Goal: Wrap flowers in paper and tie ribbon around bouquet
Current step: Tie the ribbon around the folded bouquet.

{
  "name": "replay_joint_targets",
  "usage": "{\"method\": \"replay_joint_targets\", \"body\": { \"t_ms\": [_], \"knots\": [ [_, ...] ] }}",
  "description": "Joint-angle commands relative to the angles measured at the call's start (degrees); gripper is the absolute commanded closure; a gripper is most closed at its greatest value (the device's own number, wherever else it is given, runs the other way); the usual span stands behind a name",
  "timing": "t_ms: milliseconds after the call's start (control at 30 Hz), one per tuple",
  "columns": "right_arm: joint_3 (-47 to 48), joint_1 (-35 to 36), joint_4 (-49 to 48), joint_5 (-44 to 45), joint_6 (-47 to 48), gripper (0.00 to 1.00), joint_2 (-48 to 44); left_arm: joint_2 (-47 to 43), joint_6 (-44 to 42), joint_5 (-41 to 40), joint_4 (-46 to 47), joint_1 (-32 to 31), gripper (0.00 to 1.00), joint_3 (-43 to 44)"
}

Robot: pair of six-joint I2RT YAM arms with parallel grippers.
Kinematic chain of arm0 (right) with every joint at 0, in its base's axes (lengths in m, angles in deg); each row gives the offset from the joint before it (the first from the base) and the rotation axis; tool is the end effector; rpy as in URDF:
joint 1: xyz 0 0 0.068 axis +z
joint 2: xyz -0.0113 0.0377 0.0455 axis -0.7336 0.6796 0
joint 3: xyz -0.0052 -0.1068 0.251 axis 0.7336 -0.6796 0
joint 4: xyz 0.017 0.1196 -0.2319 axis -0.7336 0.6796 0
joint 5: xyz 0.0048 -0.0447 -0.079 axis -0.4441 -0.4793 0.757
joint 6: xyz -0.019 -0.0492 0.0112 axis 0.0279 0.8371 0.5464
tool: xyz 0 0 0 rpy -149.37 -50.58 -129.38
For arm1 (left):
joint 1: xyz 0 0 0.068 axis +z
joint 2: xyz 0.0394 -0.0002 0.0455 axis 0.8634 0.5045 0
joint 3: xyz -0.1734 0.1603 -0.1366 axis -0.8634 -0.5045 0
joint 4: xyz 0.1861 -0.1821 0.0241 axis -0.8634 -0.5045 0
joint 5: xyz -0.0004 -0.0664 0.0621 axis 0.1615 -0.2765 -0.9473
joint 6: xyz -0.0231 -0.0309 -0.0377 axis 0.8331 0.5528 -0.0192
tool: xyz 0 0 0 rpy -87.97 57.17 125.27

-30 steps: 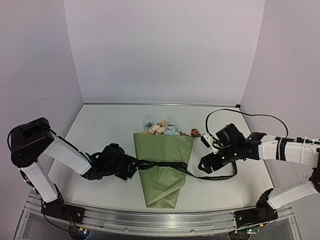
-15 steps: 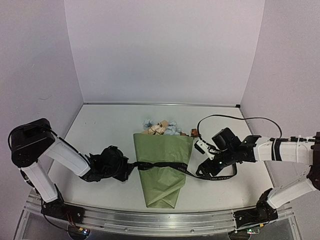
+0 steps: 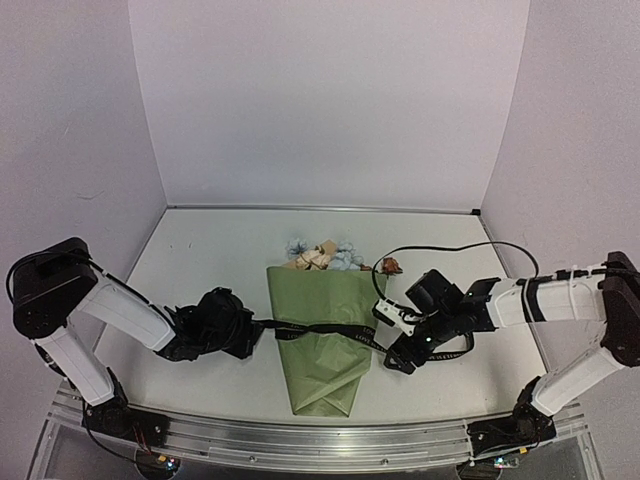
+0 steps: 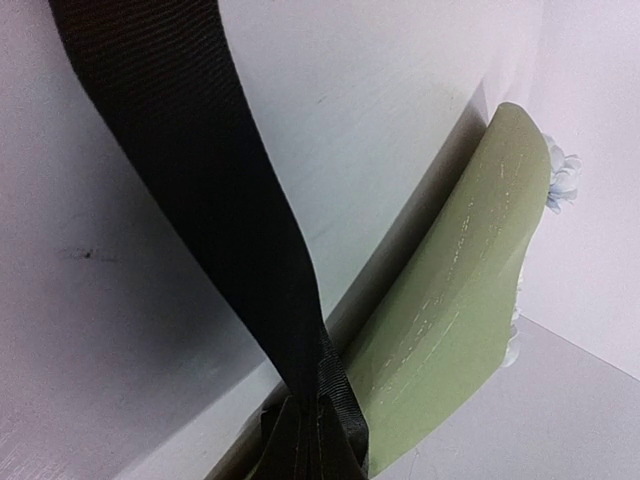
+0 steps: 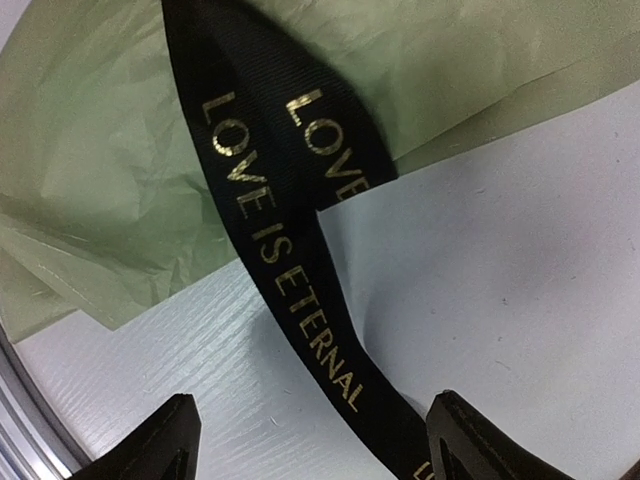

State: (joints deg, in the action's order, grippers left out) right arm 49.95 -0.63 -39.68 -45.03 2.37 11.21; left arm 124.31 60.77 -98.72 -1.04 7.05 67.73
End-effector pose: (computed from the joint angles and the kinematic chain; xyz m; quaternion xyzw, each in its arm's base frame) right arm 0.1763 0.1968 0.1619 -0.4417 0.8556 0.1819 0.1993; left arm 0.1744 -0.2161 0.1124 -0.4854 0.7560 -0.4122 0.1512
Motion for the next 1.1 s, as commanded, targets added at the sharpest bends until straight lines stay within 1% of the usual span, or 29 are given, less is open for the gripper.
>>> {"method": "replay_joint_targets", "body": {
  "t_ms": [0, 133, 233, 300, 467, 500, 533, 667, 800, 1000, 1067],
  "knots": [
    [0.3, 2.1, -3.1, 5.2, 1.1, 0.24, 3.5, -3.5, -2.5, -1.8, -2.4, 0.5, 1.0, -0.1],
    [1.0, 3.4, -4.4, 10.1, 1.6, 0.29, 6.0, -5.0, -3.5, -2.5, -3.0, 0.7, 1.0, -0.6],
    [1.3, 3.7, -5.3, 12.2, 1.2, 0.39, 7.3, -5.6, -4.5, -2.7, -2.8, 1.0, 1.0, -0.9],
    [1.8, 3.8, -5.5, 13.8, 0.5, 0.51, 8.5, -5.8, -5.2, -2.5, -2.7, 1.1, 1.0, -0.8],
    [3.4, 4.2, -3.6, 17.1, -1.4, 0.95, 9.7, -6.4, -5.5, -2.5, -2.8, 1.6, 1.0, -1.5],
    [3.3, 4.2, -3.2, 18.3, -2.0, 0.99, 9.4, -6.7, -5.6, -2.6, -3.0, 1.8, 1.0, -1.7],
    [3.2, 4.2, -2.9, 19.2, -2.5, 1.0, 8.9, -6.9, -5.7, -2.7, -3.3, 1.9, 1.0, -1.8],
    [1.9, 4.2, -2.7, 21.7, -4.5, 1.0, 6.4, -7.5, -7.4, -3.0, -2.1, 2.4, 1.0, -2.6],
    [2.5, 4.4, -1.1, 20.5, -6.9, 1.0, 5.0, -6.4, -8.0, -1.5, 1.3, 2.5, 1.0, -3.3],
    [4.1, 5.7, 0.3, 19.9, -7.8, 1.0, 4.6, -0.6, -5.7, 2.0, 11.6, 2.5, 1.0, -3.9],
    [4.4, 6.0, 0.8, 20.0, -7.7, 1.0, 4.4, 1.3, -5.3, 3.2, 14.8, 2.4, 0.94, -3.6]
  ]
}}
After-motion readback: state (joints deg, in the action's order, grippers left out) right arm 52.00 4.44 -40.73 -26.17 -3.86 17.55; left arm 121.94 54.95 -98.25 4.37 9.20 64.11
